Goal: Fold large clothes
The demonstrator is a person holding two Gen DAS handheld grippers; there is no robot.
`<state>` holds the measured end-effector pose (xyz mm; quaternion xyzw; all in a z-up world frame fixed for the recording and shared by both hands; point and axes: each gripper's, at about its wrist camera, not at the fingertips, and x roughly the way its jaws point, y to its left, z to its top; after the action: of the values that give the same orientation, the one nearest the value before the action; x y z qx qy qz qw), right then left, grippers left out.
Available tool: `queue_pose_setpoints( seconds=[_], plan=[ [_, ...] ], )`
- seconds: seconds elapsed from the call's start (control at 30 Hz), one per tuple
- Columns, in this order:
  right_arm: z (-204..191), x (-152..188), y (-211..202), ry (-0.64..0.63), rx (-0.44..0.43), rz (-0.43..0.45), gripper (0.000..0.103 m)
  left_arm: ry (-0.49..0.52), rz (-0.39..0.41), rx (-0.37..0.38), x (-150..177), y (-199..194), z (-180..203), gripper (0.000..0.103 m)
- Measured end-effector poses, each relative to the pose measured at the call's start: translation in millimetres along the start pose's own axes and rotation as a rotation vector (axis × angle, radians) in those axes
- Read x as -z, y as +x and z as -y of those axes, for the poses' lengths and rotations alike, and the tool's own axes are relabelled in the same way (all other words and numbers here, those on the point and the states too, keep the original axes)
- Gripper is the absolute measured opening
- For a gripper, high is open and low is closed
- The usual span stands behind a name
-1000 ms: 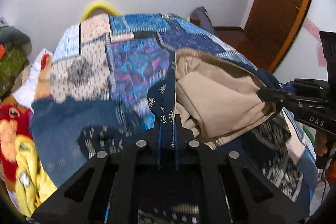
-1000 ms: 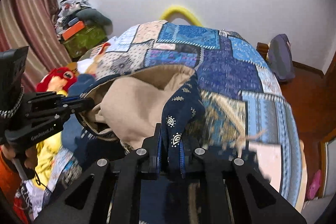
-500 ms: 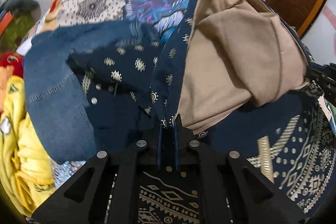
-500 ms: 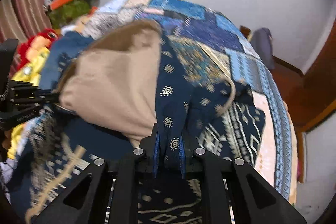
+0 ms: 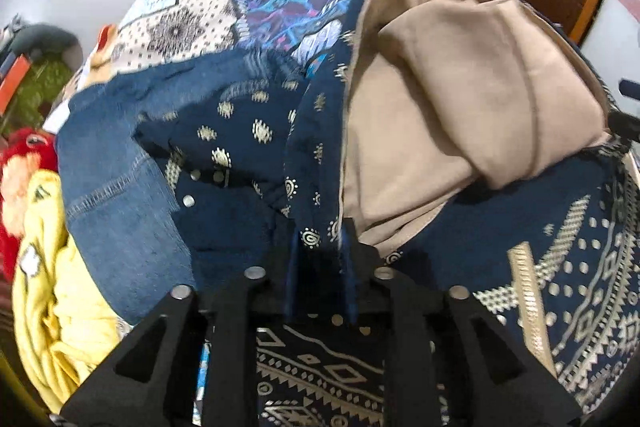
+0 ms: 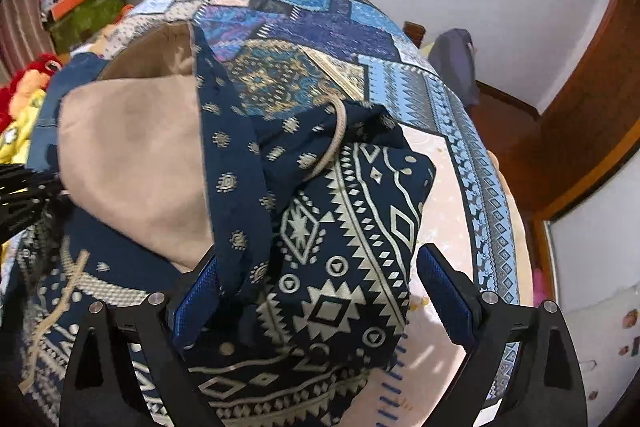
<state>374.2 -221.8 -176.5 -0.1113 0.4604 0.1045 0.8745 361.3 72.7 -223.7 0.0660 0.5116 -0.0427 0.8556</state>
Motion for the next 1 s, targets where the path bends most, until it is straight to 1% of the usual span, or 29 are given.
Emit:
queue_pose_setpoints(
  seconds=[0.03, 0.07, 0.13, 0.2, 0.33, 0.43, 0.6, 0.63, 0.7, 0.73, 0.77, 0.8, 0.83, 0.87, 0.9, 0.93, 0.97, 1.0],
  plan=[
    [-2, -1, -5, -0.004, -0.007, 0.017, 0.094, 0.008, 0.015, 0.0, -3, -8, 0, 0.033],
    [-4, -4, -10, -0.008, -0.014, 0.033, 0.094, 0.009, 0.028, -0.003, -6, -12, 0, 0.047],
    [-8, -11, -19, -0.017, -0.035, 0.068, 0.094, 0.002, 0.085, -0.021, -15, -27, -2, 0.061],
    [-16, -21, -24, -0.02, -0.052, 0.094, 0.094, -0.007, 0.138, -0.028, -26, -39, -4, 0.063],
    [-21, -46, -22, 0.004, -0.114, 0.136, 0.094, -0.019, 0.175, -0.019, -55, -40, -8, 0.063],
    [-22, -63, -13, 0.04, -0.167, 0.147, 0.094, -0.036, 0.178, -0.01, -78, -28, -10, 0.063],
    [-27, -91, 22, 0.075, -0.223, 0.11, 0.092, -0.055, 0.154, 0.029, -107, 5, -6, 0.063],
    [-29, -96, 30, 0.074, -0.234, 0.1, 0.09, -0.057, 0.152, 0.046, -112, 12, -5, 0.063],
    [-33, -103, 42, 0.062, -0.244, 0.089, 0.078, -0.058, 0.15, 0.07, -118, 21, -1, 0.063],
    [-36, -108, 49, 0.049, -0.249, 0.081, 0.075, -0.056, 0.151, 0.079, -120, 24, 0, 0.059],
    [-38, -111, 54, 0.042, -0.255, 0.076, 0.066, -0.053, 0.152, 0.087, -121, 26, 3, 0.052],
    [-40, -115, 60, 0.039, -0.26, 0.07, 0.057, -0.044, 0.149, 0.093, -124, 28, 5, 0.047],
    [-42, -117, 64, 0.036, -0.267, 0.065, 0.052, -0.038, 0.146, 0.099, -126, 30, 8, 0.035],
    [-43, -119, 68, 0.033, -0.275, 0.062, 0.041, -0.03, 0.143, 0.11, -127, 31, 10, 0.022],
    [-45, -121, 71, 0.031, -0.286, 0.058, 0.031, -0.017, 0.138, 0.118, -128, 32, 13, 0.016],
    [-46, -122, 73, 0.028, -0.296, 0.052, 0.028, -0.008, 0.141, 0.12, -128, 30, 16, 0.008],
    [-47, -122, 74, 0.03, -0.31, 0.054, 0.02, 0.001, 0.15, 0.12, -127, 27, 18, 0.007],
    [-47, -122, 74, 0.035, -0.32, 0.053, 0.014, 0.012, 0.165, 0.117, -125, 20, 21, 0.007]
  ],
)
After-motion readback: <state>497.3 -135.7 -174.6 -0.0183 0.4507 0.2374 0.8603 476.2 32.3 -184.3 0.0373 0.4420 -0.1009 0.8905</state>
